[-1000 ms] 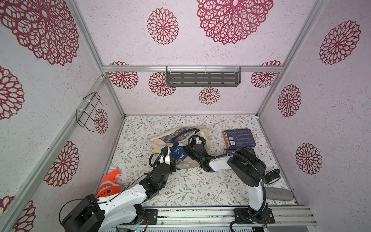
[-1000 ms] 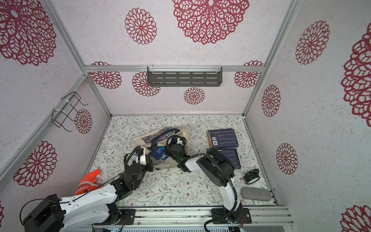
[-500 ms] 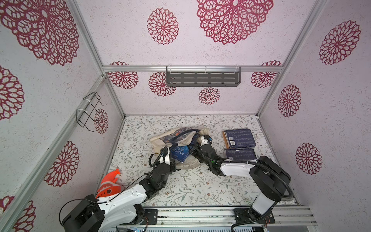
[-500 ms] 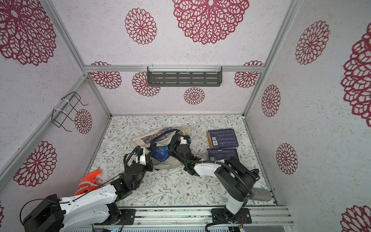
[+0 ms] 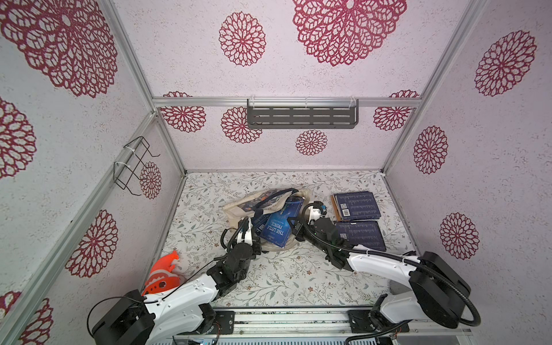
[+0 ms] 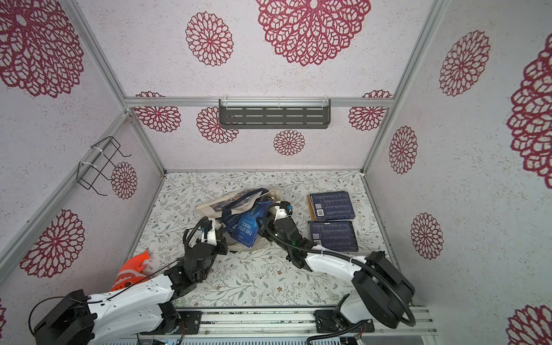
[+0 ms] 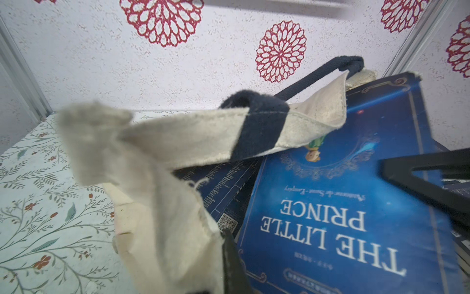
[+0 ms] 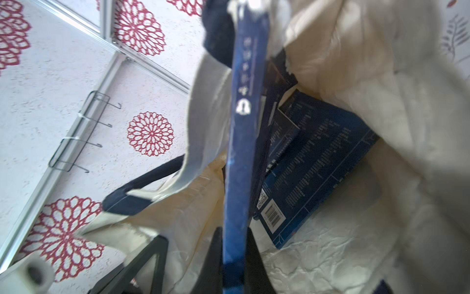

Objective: Take out the books from the canvas bag
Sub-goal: Pick up the book from the canvas bag, then place the book on the book.

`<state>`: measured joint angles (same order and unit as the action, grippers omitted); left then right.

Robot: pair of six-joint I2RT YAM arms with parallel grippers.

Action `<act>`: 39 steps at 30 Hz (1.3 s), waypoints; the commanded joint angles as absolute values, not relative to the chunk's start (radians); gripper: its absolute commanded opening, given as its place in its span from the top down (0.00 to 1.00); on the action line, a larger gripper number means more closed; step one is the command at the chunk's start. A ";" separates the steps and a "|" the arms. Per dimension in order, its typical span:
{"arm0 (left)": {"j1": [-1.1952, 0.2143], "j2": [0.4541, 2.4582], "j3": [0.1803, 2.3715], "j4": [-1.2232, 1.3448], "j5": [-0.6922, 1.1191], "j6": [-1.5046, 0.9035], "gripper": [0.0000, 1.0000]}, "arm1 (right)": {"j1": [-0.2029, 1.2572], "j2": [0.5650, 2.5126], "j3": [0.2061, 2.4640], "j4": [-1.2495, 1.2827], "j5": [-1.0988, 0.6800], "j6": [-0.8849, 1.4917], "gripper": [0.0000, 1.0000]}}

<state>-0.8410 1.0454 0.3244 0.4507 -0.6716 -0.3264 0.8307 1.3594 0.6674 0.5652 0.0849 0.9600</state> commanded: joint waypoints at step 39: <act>-0.861 1.042 0.353 0.463 -0.697 -0.328 1.00 | 0.401 0.777 0.544 0.533 0.408 0.841 1.00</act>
